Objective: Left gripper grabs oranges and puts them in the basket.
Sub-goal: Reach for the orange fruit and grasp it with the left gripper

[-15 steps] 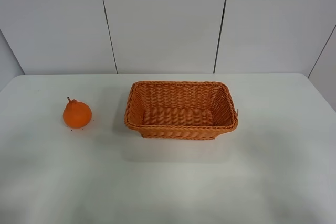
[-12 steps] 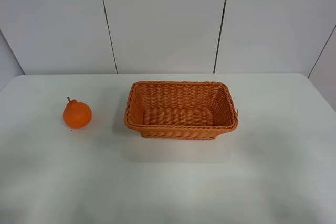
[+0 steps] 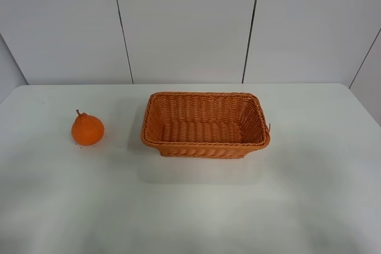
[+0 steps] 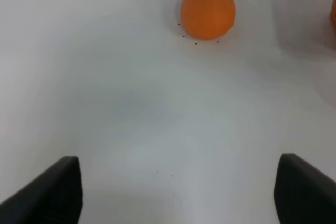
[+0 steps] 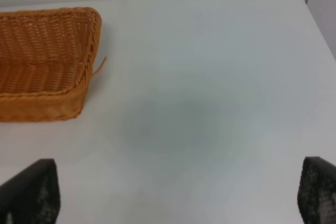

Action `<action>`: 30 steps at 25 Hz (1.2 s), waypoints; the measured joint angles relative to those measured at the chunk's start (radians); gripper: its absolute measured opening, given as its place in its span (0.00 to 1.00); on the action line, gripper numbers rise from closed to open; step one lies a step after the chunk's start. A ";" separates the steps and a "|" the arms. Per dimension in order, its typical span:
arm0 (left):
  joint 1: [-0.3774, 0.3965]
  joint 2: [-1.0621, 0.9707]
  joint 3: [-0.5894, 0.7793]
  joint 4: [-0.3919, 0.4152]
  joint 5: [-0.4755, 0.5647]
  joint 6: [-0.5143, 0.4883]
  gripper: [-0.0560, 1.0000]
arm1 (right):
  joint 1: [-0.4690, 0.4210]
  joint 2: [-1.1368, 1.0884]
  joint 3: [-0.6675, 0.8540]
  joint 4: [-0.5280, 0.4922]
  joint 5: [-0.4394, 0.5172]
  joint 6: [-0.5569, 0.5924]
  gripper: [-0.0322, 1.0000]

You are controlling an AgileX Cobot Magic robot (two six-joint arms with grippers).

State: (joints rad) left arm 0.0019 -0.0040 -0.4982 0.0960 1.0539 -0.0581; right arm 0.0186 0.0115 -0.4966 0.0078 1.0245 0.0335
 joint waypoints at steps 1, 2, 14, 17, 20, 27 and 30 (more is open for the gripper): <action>0.000 0.000 0.000 0.000 0.000 0.000 0.85 | 0.000 0.000 0.000 0.000 0.000 0.000 0.70; 0.000 0.000 0.000 0.000 0.000 0.000 0.85 | 0.000 0.000 0.000 0.000 0.000 0.000 0.70; 0.000 0.000 0.000 0.002 0.000 0.025 0.85 | 0.000 0.000 0.000 0.000 0.000 0.000 0.70; 0.000 0.000 0.000 0.002 0.000 0.042 0.85 | 0.000 0.000 0.000 0.000 0.000 0.000 0.70; 0.000 0.000 0.000 0.002 0.000 0.048 0.85 | 0.000 0.000 0.000 0.000 0.000 0.000 0.70; 0.000 0.103 -0.039 -0.012 -0.176 0.058 0.85 | 0.000 0.000 0.000 0.000 0.000 0.000 0.70; 0.000 0.330 -0.049 -0.070 -0.223 0.058 0.85 | 0.000 0.000 0.000 0.000 0.000 0.000 0.70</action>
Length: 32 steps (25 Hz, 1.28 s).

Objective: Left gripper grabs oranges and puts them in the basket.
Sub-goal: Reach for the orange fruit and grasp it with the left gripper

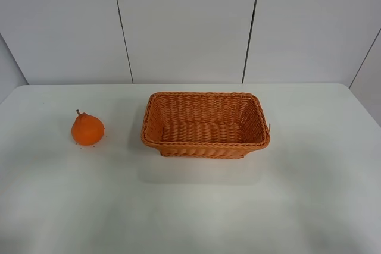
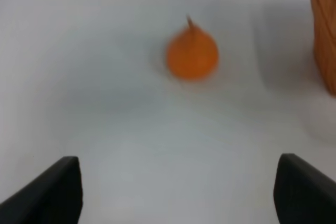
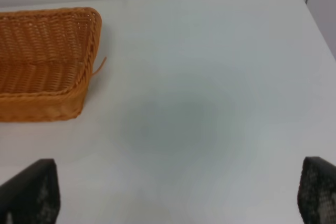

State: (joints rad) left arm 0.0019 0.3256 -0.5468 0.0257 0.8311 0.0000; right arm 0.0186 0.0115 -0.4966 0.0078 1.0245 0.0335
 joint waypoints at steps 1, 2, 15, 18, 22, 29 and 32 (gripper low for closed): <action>0.000 0.091 -0.010 -0.020 -0.027 0.019 0.85 | 0.000 0.000 0.000 0.000 0.000 0.000 0.70; 0.000 0.169 -0.027 -0.045 -0.054 0.030 0.85 | 0.000 0.000 0.000 0.000 0.000 0.000 0.70; 0.000 1.040 -0.429 -0.115 -0.314 0.178 0.89 | 0.000 0.000 0.000 0.000 0.000 0.000 0.70; 0.000 1.158 -0.479 -0.123 -0.328 0.199 0.92 | 0.000 0.000 0.000 0.000 0.000 0.000 0.70; 0.000 1.296 -0.504 -0.135 -0.369 0.202 0.92 | 0.000 0.000 0.000 0.000 0.000 0.000 0.70; -0.001 1.473 -0.506 -0.159 -0.437 0.246 0.92 | 0.000 0.000 0.000 0.000 0.000 0.000 0.70; -0.002 1.506 -0.510 -0.159 -0.458 0.249 0.92 | 0.000 0.000 0.000 0.000 0.000 0.000 0.70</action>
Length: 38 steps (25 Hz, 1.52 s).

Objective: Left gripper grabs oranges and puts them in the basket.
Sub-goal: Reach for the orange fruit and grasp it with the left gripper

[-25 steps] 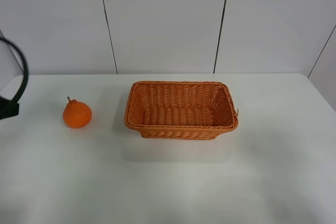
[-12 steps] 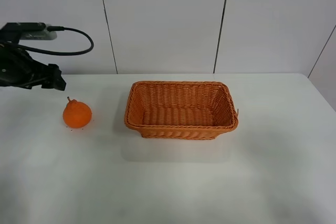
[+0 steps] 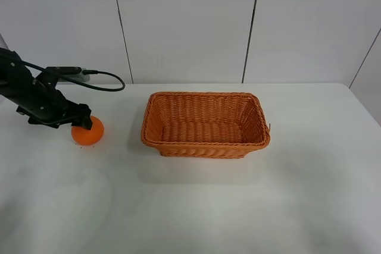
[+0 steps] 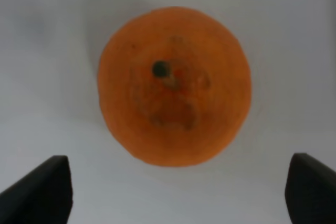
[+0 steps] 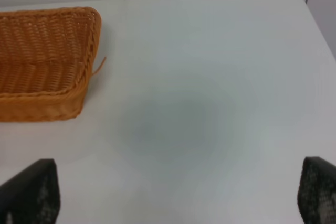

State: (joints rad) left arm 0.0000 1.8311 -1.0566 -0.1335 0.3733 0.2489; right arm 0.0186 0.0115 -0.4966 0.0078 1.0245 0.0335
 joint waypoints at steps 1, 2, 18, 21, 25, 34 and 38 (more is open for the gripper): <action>0.000 0.007 -0.008 0.000 -0.003 0.000 0.92 | 0.000 0.000 0.000 0.000 0.000 0.000 0.70; 0.000 0.010 -0.018 0.000 -0.008 0.001 0.92 | 0.000 0.000 0.000 0.000 0.000 0.000 0.70; -0.051 0.144 -0.169 -0.001 -0.007 0.001 0.92 | 0.000 0.000 0.000 0.000 0.000 0.000 0.70; -0.050 0.162 -0.170 0.002 -0.011 0.000 0.92 | 0.000 0.000 0.000 0.000 0.000 0.000 0.70; -0.050 0.184 -0.173 0.040 -0.005 -0.007 0.92 | 0.000 0.000 0.000 0.000 0.000 0.000 0.70; -0.050 0.197 -0.175 0.187 0.029 -0.080 0.84 | 0.000 0.000 0.000 0.000 0.000 0.000 0.70; -0.050 0.197 -0.175 0.256 0.069 -0.105 0.52 | 0.000 0.000 0.000 0.000 0.000 0.000 0.70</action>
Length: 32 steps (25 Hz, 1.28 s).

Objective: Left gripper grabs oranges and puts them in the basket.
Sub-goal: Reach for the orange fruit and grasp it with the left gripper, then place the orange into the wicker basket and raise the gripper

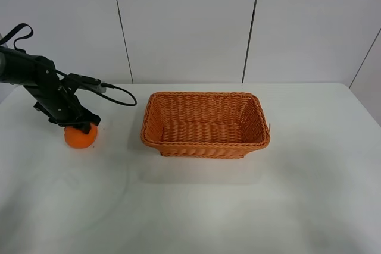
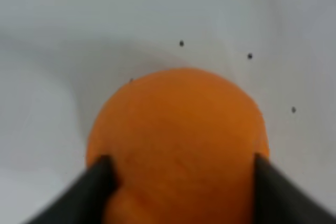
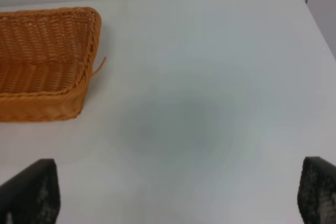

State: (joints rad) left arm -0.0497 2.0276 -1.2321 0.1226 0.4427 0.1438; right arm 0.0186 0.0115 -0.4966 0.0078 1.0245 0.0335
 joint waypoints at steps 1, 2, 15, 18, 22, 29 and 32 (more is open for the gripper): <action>0.000 0.000 0.000 0.003 0.001 0.000 0.43 | 0.000 0.000 0.000 0.000 0.000 0.000 0.70; 0.000 0.000 -0.001 0.004 0.002 0.000 0.35 | 0.000 0.000 0.000 0.000 0.000 0.000 0.70; 0.000 -0.042 -0.005 0.002 0.051 0.007 0.23 | 0.000 0.000 0.000 0.000 0.000 0.000 0.70; 0.000 -0.085 -0.004 0.002 0.085 0.007 0.23 | 0.000 0.000 0.000 0.000 0.000 0.000 0.70; 0.000 -0.175 -0.003 -0.029 0.123 0.006 0.23 | 0.000 0.000 0.000 0.000 0.000 0.000 0.70; -0.009 -0.344 -0.003 -0.135 0.159 0.043 0.23 | 0.000 0.000 0.000 0.000 0.000 0.000 0.70; -0.037 -0.364 -0.007 -0.137 0.176 0.055 0.23 | 0.000 0.000 0.000 0.000 0.000 0.000 0.70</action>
State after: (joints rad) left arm -0.0865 1.6640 -1.2393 -0.0148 0.6182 0.1986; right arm 0.0186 0.0115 -0.4966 0.0078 1.0245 0.0335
